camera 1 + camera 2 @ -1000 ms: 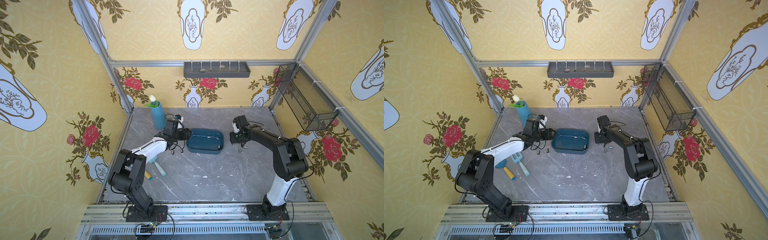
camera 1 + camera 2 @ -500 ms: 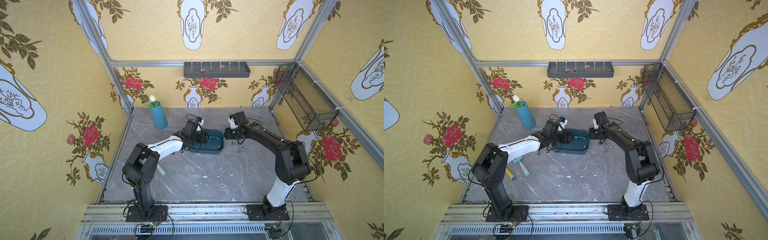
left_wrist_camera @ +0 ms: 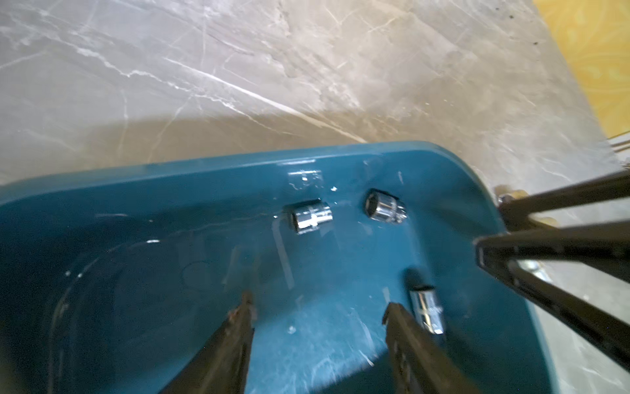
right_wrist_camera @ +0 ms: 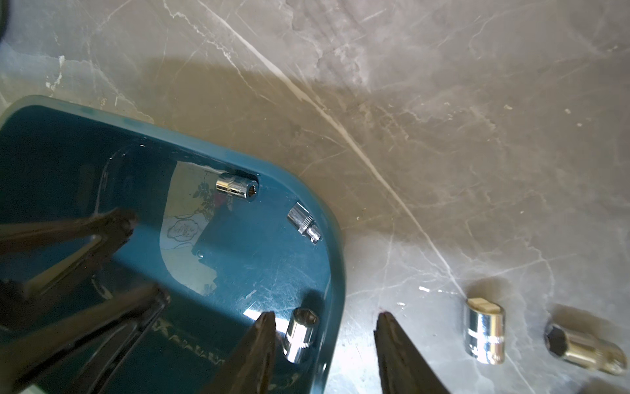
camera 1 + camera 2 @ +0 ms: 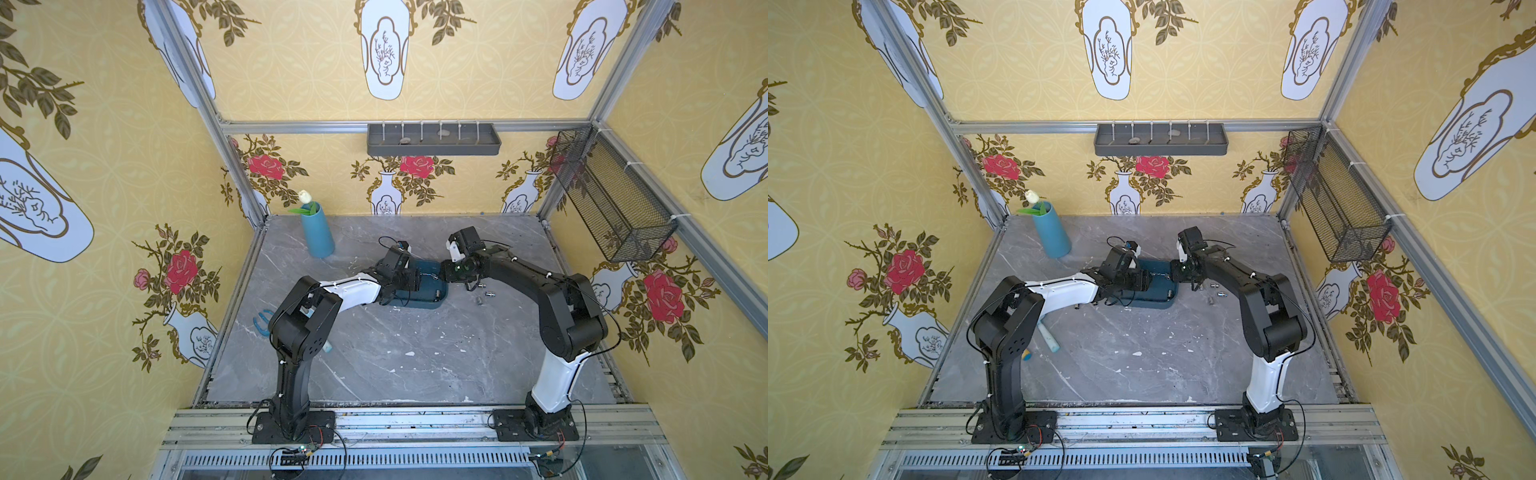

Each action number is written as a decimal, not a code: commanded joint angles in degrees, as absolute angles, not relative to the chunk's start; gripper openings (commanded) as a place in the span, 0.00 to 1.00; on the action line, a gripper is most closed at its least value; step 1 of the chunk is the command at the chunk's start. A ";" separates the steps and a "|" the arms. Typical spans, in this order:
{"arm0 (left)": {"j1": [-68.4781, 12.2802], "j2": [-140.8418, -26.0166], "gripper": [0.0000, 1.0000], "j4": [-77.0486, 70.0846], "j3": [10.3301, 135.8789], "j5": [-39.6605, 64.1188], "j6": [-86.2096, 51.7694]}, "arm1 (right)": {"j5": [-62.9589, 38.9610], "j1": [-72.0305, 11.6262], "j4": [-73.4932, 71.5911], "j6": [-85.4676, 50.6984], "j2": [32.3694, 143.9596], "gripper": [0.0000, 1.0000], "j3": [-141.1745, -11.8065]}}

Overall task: Take out the socket from the storage box
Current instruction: Pick up the socket head from the storage box.

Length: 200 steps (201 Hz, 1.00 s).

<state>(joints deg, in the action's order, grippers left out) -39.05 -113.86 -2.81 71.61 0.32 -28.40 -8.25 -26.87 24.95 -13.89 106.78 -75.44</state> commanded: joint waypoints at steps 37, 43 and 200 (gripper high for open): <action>-40.90 -118.30 0.68 -5.71 74.50 -7.10 -28.30 | -7.54 -27.33 23.61 -14.26 108.52 0.47 -76.65; -41.04 -118.70 0.68 -5.72 74.85 -7.50 -28.30 | -7.49 -27.33 23.60 -14.27 108.62 0.46 -76.72; -41.26 -125.57 0.69 -2.34 81.56 -12.04 -27.51 | -8.71 -28.21 21.78 -13.84 110.52 0.36 -76.29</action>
